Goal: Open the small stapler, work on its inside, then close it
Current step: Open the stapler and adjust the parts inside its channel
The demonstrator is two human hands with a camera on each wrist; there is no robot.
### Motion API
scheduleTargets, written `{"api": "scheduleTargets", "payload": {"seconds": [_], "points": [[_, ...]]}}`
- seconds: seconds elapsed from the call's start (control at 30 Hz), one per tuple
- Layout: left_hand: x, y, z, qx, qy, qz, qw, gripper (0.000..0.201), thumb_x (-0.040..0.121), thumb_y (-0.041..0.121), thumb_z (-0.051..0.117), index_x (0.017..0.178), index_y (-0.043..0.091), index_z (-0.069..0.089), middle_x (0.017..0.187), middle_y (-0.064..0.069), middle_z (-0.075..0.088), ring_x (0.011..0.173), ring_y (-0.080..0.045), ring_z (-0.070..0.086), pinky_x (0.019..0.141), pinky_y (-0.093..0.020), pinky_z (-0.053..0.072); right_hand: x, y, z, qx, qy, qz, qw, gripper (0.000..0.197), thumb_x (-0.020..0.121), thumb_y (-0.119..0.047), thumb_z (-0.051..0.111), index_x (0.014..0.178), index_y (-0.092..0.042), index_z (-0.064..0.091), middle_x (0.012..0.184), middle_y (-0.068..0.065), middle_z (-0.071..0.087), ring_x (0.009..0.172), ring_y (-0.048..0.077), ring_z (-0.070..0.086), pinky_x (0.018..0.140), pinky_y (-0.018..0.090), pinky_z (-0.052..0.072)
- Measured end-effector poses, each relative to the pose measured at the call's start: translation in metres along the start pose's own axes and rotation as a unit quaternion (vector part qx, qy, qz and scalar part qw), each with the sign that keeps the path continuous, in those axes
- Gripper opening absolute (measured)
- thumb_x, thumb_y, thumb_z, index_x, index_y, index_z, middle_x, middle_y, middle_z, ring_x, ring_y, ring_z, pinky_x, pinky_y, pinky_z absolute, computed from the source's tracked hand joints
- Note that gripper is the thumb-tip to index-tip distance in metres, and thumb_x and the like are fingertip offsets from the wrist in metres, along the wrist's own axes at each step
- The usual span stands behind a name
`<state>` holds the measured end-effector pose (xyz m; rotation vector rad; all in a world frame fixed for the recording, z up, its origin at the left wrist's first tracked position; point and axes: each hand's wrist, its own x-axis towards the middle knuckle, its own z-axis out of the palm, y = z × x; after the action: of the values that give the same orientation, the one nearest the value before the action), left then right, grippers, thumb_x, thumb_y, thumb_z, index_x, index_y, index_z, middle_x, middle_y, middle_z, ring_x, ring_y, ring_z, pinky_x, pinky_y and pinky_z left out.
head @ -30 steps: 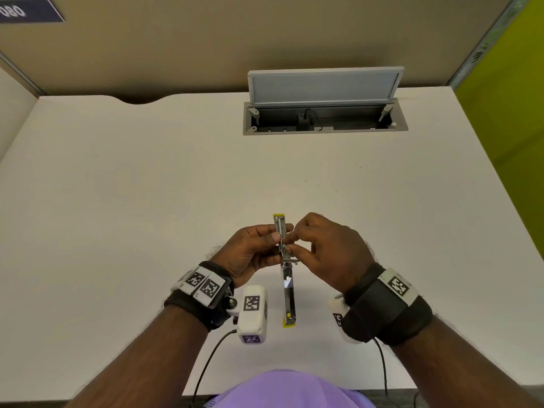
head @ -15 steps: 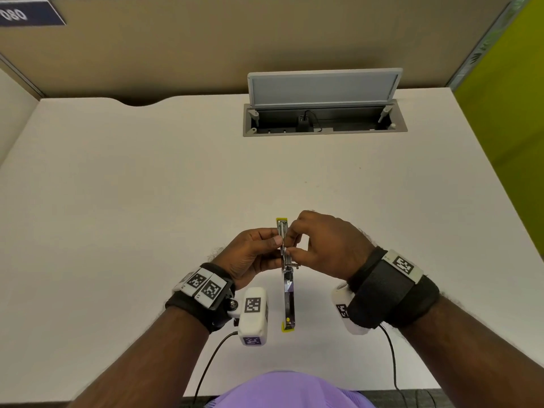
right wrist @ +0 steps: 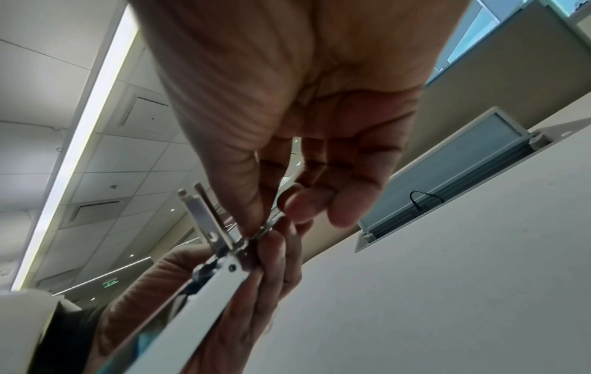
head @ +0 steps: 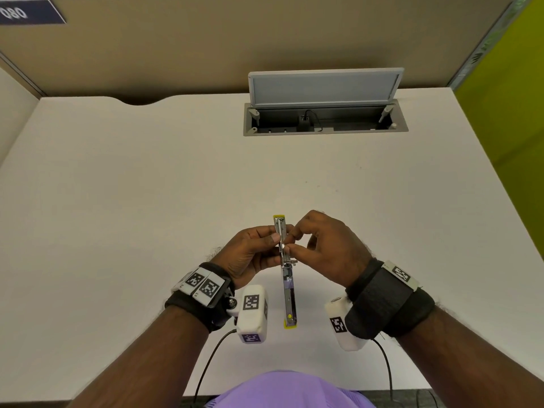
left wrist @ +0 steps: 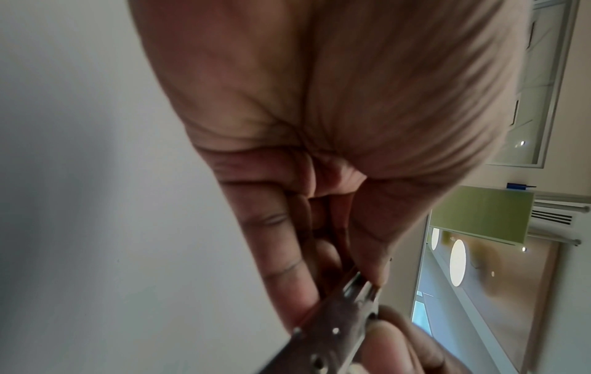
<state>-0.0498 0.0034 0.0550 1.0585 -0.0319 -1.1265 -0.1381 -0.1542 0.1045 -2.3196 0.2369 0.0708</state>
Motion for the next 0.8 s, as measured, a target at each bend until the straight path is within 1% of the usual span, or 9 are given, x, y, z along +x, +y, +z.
{"api": "scheduleTargets", "payload": {"seconds": [0.1,0.23,0.33,0.4,0.5,0.57,0.67,0.7,0.8], "points": [[-0.0006,0.0009,0.0008,0.004,0.0,0.001,1.0,0.025,0.094,0.006,0.046,0.111,0.004,0.064,0.09,-0.006,0.076,0.077,-0.017,0.072,0.065,-0.024,0.059,-0.0012,-0.0002,0.002,0.022,0.017,0.013,1.0,0.007,0.078,-0.038,0.069,0.081,-0.033,0.066,0.089,-0.012,0.058,0.063,0.01,0.056,0.068,0.037,0.054],[-0.0009,0.0011,0.0004,0.008,-0.002,0.002,1.0,0.029,0.091,0.009,0.051,0.116,0.003,0.063,0.096,-0.008,0.075,0.081,-0.019,0.072,0.069,-0.026,0.06,-0.0033,-0.0006,0.0025,0.024,0.018,0.02,0.999,0.008,0.078,-0.039,0.071,0.078,-0.037,0.063,0.09,-0.01,0.059,0.065,0.011,0.057,0.066,0.035,0.053],[-0.0008,0.0005,0.0004,0.001,-0.002,-0.003,1.0,0.031,0.091,0.008,0.05,0.12,0.001,0.06,0.094,-0.007,0.075,0.08,-0.018,0.072,0.066,-0.025,0.059,-0.0045,-0.0011,0.0029,0.014,0.024,0.028,0.999,0.009,0.078,-0.04,0.07,0.077,-0.039,0.061,0.09,-0.011,0.06,0.065,0.01,0.057,0.066,0.031,0.051],[-0.0007,-0.0002,0.0009,-0.002,-0.002,-0.004,1.0,0.032,0.092,0.007,0.049,0.122,-0.001,0.059,0.095,-0.007,0.075,0.081,-0.018,0.072,0.065,-0.024,0.058,-0.0049,-0.001,0.0031,0.001,0.021,0.037,0.999,0.007,0.078,-0.043,0.069,0.078,-0.038,0.064,0.089,-0.013,0.061,0.066,0.008,0.057,0.066,0.03,0.05],[-0.0007,-0.0008,0.0012,0.0,-0.007,-0.004,1.0,0.032,0.092,0.005,0.049,0.121,-0.003,0.059,0.1,-0.011,0.074,0.086,-0.021,0.072,0.069,-0.027,0.059,-0.005,-0.0003,0.0029,-0.007,0.011,0.044,0.999,0.01,0.078,-0.043,0.069,0.083,-0.034,0.066,0.09,-0.012,0.062,0.066,0.006,0.055,0.068,0.029,0.05],[-0.0003,-0.0014,0.0009,0.007,-0.008,-0.005,1.0,0.031,0.092,0.006,0.05,0.12,-0.002,0.06,0.107,-0.015,0.072,0.091,-0.024,0.071,0.072,-0.029,0.059,-0.0051,-0.0013,0.0017,-0.026,0.002,0.039,0.999,0.01,0.079,-0.042,0.067,0.084,-0.034,0.065,0.091,-0.012,0.061,0.067,0.003,0.052,0.068,0.027,0.047],[0.0,-0.0023,0.0002,0.023,-0.007,-0.008,1.0,0.03,0.092,0.007,0.051,0.119,-0.001,0.061,0.116,-0.022,0.066,0.098,-0.027,0.069,0.078,-0.031,0.059,-0.0054,-0.0042,-0.0018,-0.077,-0.017,0.029,0.996,0.009,0.08,-0.042,0.064,0.086,-0.035,0.064,0.093,-0.011,0.06,0.069,0.003,0.049,0.066,0.026,0.041],[0.0,-0.0023,0.0005,0.025,-0.008,-0.01,1.0,0.03,0.092,0.007,0.051,0.119,-0.002,0.061,0.116,-0.022,0.066,0.097,-0.027,0.069,0.078,-0.031,0.059,-0.0055,-0.0053,-0.0031,-0.09,-0.022,0.029,0.995,0.009,0.08,-0.042,0.063,0.086,-0.036,0.064,0.093,-0.012,0.06,0.069,0.004,0.049,0.066,0.026,0.039],[0.0005,-0.0022,0.0026,0.034,-0.011,-0.017,0.999,0.029,0.092,0.006,0.051,0.118,-0.004,0.061,0.111,-0.018,0.069,0.089,-0.023,0.071,0.071,-0.027,0.059,-0.0042,-0.0085,-0.0064,-0.137,-0.045,0.02,0.989,0.011,0.081,-0.041,0.06,0.089,-0.035,0.063,0.094,-0.013,0.059,0.075,0.008,0.052,0.067,0.027,0.037]]}}
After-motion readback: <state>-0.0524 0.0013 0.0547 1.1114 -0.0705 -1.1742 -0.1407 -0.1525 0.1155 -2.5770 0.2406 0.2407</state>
